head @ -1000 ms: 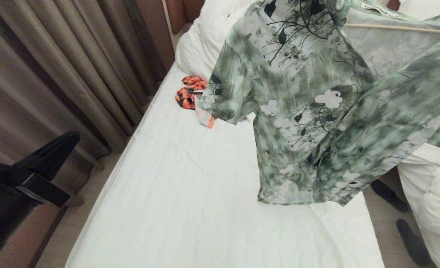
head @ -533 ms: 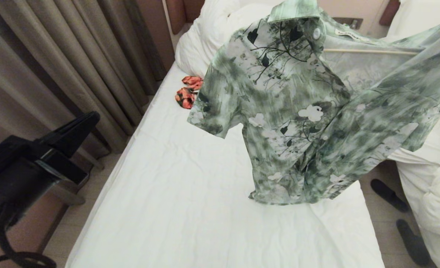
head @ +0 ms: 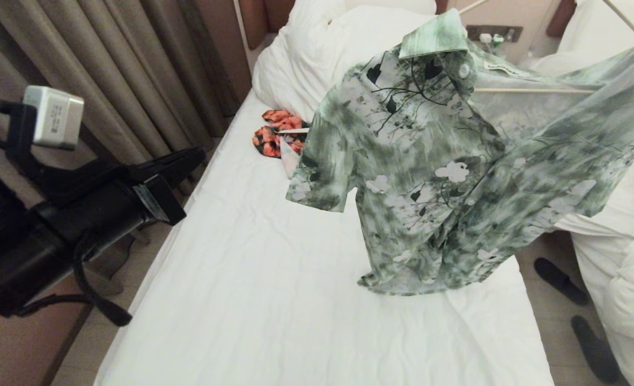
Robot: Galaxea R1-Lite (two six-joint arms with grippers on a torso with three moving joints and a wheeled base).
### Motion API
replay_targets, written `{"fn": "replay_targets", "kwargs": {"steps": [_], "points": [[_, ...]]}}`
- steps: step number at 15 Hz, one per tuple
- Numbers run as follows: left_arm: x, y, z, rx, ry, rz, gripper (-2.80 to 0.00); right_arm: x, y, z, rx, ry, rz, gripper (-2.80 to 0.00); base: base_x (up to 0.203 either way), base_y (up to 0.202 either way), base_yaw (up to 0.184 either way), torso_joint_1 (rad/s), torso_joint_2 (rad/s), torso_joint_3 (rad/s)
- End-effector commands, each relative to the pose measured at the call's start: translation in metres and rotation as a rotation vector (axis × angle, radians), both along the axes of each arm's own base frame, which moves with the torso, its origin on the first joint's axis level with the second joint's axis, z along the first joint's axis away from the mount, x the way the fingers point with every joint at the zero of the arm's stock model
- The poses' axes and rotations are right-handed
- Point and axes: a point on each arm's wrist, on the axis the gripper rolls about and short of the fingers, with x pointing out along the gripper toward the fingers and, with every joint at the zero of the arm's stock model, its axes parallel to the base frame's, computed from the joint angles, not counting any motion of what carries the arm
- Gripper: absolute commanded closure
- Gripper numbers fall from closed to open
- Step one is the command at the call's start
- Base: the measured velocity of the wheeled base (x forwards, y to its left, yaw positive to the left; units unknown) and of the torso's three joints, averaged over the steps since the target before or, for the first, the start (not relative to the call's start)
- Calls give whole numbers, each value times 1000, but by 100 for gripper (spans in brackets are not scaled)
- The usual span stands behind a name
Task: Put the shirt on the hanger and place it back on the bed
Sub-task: Take the clothes hanger out of the clothes
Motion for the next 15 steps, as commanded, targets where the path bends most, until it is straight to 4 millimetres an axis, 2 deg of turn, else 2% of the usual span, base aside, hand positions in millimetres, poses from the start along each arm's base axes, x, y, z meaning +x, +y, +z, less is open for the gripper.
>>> {"fn": "replay_targets", "kwargs": {"steps": [1, 3, 7, 9, 12, 15], "points": [[29, -12, -9, 10, 16, -10, -280, 11, 3, -6, -9, 20, 5, 0, 0, 0, 0, 0, 0, 0], [48, -28, -9, 4, -6, -42, -280, 17, 6, -10, -19, 33, 18, 0, 0, 0, 0, 0, 0, 0], [76, -73, -15, 11, -9, -129, -280, 21, 8, -12, 5, 62, 56, 0, 0, 0, 0, 0, 0, 0], [88, -85, -14, 23, -28, -132, -280, 24, 9, -14, 3, 68, 56, 0, 0, 0, 0, 0, 0, 0], [84, -83, 18, -22, -111, -60, -280, 39, 13, -23, -6, 101, 44, 0, 0, 0, 0, 0, 0, 0], [59, -93, 27, 6, -116, -69, -280, 57, 19, -33, -12, 111, 39, 0, 0, 0, 0, 0, 0, 0]]}}
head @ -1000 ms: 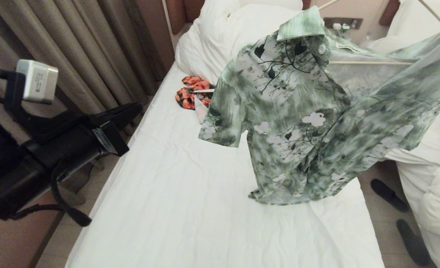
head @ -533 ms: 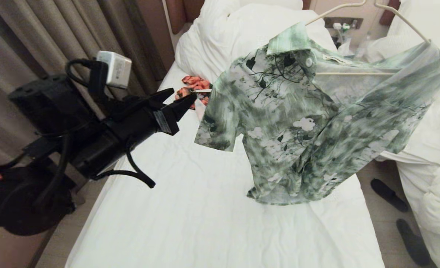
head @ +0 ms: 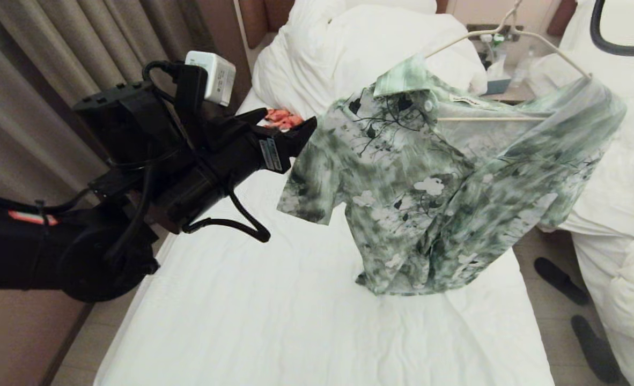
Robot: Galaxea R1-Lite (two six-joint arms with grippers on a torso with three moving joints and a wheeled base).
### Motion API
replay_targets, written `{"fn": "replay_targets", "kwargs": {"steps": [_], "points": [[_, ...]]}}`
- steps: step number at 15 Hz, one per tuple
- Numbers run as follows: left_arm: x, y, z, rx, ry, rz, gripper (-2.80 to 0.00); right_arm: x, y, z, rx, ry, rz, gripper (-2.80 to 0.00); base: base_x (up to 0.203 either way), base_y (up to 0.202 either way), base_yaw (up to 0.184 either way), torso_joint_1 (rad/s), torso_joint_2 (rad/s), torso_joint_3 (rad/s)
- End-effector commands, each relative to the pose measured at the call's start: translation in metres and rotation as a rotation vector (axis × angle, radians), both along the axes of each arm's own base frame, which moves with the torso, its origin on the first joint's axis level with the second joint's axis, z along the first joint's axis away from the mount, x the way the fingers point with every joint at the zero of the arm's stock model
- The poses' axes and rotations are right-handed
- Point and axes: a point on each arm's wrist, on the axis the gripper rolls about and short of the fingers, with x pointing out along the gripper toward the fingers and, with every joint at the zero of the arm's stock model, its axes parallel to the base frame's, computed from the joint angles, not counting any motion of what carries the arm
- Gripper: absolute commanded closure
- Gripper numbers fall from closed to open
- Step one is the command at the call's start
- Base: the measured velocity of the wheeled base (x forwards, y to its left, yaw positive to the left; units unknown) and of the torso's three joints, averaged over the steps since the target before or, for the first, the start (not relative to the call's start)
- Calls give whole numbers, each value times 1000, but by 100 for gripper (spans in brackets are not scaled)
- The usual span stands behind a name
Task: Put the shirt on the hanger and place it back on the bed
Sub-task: Take the clothes hanger out of the clothes
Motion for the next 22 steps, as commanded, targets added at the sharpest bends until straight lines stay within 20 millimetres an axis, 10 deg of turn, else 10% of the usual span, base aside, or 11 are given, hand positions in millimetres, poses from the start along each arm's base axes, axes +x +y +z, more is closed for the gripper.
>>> {"fn": "replay_targets", "kwargs": {"steps": [1, 12, 22], "points": [[-21, -8, 11, -22, -24, -25, -280, 15, 5, -8, -4, 13, -1, 0, 0, 0, 0, 0, 0, 0], [-51, -135, -21, -37, 83, -24, -280, 24, 20, -19, -1, 44, -22, 0, 0, 0, 0, 0, 0, 0], [-34, -160, -13, -51, 10, 26, -280, 22, 33, -25, -1, 69, -15, 0, 0, 0, 0, 0, 0, 0]]}}
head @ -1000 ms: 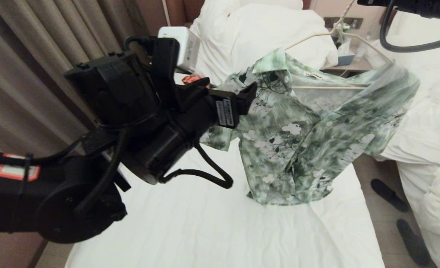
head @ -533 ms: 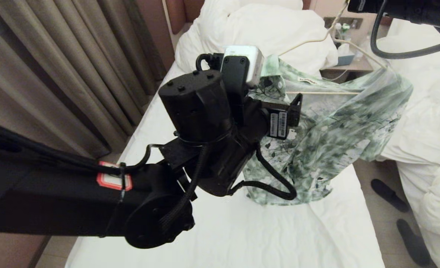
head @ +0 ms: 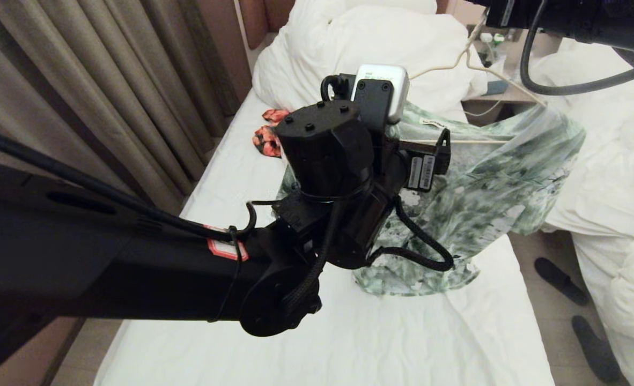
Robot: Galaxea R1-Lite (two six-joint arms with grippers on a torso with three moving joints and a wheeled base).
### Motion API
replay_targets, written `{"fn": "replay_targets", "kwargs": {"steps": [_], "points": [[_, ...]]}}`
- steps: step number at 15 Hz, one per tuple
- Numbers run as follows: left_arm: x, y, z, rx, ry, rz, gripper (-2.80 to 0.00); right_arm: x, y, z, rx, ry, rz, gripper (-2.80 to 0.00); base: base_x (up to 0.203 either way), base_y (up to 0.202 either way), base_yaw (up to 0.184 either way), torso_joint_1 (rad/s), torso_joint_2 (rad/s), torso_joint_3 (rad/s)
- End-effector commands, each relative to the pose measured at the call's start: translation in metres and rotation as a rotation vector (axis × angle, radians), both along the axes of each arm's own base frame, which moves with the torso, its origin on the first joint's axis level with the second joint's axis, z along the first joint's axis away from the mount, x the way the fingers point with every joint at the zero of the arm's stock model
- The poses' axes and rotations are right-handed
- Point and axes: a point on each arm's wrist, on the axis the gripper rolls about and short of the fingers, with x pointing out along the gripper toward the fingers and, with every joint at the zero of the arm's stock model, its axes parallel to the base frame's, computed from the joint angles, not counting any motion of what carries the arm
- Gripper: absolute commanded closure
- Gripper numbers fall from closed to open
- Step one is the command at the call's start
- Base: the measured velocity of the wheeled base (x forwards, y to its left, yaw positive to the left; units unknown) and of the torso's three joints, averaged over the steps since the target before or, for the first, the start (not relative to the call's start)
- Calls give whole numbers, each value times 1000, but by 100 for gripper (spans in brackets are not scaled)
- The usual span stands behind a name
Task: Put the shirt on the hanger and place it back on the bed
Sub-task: Take the clothes hanger out of the clothes
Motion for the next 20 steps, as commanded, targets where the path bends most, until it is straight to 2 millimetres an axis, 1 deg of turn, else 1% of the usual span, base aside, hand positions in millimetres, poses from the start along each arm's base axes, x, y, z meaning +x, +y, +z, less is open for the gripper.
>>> {"fn": "replay_targets", "kwargs": {"steps": [1, 2, 7, 11, 13, 15, 17, 19, 20], "points": [[4, -3, -1, -2, -6, 8, -280, -5, -1, 1, 0, -3, 5, 0, 0, 0, 0, 0, 0, 0], [4, -3, -1, -3, -6, 8, 0, -5, -1, 1, -2, -1, 5, 0, 0, 0, 0, 0, 0, 0], [6, 1, 2, 8, -21, 22, 0, -10, -3, -1, -6, 11, 5, 0, 0, 0, 0, 0, 0, 0], [14, 17, 14, -8, -42, 63, 0, -22, -8, 2, -4, 4, 5, 0, 0, 0, 0, 0, 0, 0], [22, 31, 22, -22, -54, 103, 0, -28, -11, 3, -4, 2, 5, 0, 0, 0, 0, 0, 0, 0], [25, 50, 37, -49, -76, 142, 0, -32, -14, 3, -5, 4, 3, 0, 0, 0, 0, 0, 0, 0], [19, 74, 59, -82, -113, 179, 0, -33, -15, -1, -10, 21, -2, 0, 0, 0, 0, 0, 0, 0], [11, 90, 66, -54, -136, 209, 0, -36, -17, -3, -12, 32, -1, 0, 0, 0, 0, 0, 0, 0], [12, 92, 66, -48, -137, 215, 0, -40, -18, -2, -9, 30, 2, 0, 0, 0, 0, 0, 0, 0]]}}
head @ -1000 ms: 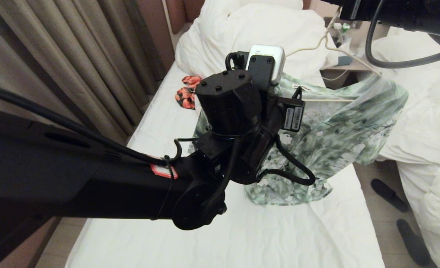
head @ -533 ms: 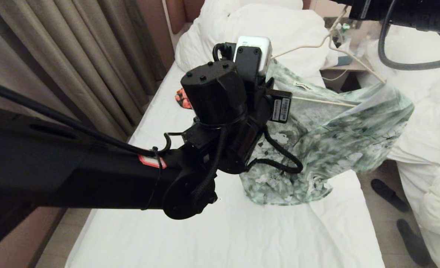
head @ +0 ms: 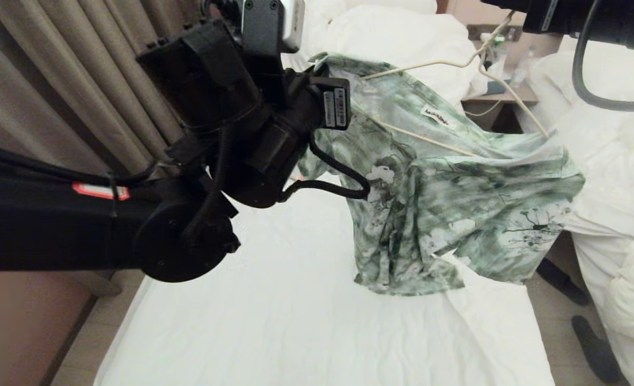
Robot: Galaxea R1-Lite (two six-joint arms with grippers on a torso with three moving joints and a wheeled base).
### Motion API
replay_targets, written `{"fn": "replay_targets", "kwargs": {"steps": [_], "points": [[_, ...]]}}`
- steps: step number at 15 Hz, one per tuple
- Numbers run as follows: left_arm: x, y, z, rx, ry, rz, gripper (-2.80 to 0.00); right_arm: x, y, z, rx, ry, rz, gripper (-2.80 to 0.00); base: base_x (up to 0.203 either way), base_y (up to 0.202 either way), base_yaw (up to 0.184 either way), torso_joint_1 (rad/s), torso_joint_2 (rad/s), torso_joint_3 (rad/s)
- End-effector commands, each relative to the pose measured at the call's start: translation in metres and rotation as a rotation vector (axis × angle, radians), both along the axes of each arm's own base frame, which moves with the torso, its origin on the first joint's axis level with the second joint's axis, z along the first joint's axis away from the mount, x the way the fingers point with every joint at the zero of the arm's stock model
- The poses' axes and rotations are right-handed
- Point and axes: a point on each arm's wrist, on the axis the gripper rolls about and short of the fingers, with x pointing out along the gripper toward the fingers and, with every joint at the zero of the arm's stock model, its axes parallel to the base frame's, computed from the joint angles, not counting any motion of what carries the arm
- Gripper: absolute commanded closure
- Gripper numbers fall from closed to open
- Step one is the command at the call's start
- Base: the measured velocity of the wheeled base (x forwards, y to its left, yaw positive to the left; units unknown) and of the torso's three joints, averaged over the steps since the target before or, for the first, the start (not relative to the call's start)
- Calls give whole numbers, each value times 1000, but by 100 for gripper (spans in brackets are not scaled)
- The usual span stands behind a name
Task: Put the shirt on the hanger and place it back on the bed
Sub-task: Take the clothes hanger out of the clothes
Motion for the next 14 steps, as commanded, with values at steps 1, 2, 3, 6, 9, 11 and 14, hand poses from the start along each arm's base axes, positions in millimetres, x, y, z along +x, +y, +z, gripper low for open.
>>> {"fn": "replay_targets", "kwargs": {"steps": [1, 2, 3, 6, 9, 11, 14], "points": [[-5, 12, 11, -20, -23, 19, 0, -9, -3, 3, 3, -8, 4, 0, 0, 0, 0, 0, 0, 0], [-2, 12, 8, -13, -17, 23, 0, -13, -4, 3, 4, -8, 9, 0, 0, 0, 0, 0, 0, 0], [3, 8, 2, -2, -6, 25, 0, -15, -5, 3, 3, -8, 10, 0, 0, 0, 0, 0, 0, 0], [25, 16, -20, 34, 41, 81, 0, -18, -11, 5, 7, -17, -6, 0, 0, 0, 0, 0, 0, 0], [52, 28, -56, 42, 100, 136, 0, -17, -15, 5, 6, -15, 3, 0, 0, 0, 0, 0, 0, 0], [66, 28, -75, 49, 112, 155, 0, -15, -15, 1, 0, -2, 3, 0, 0, 0, 0, 0, 0, 0], [73, 13, -92, 71, 132, 134, 0, -13, -13, -3, 7, 21, 13, 0, 0, 0, 0, 0, 0, 0]]}}
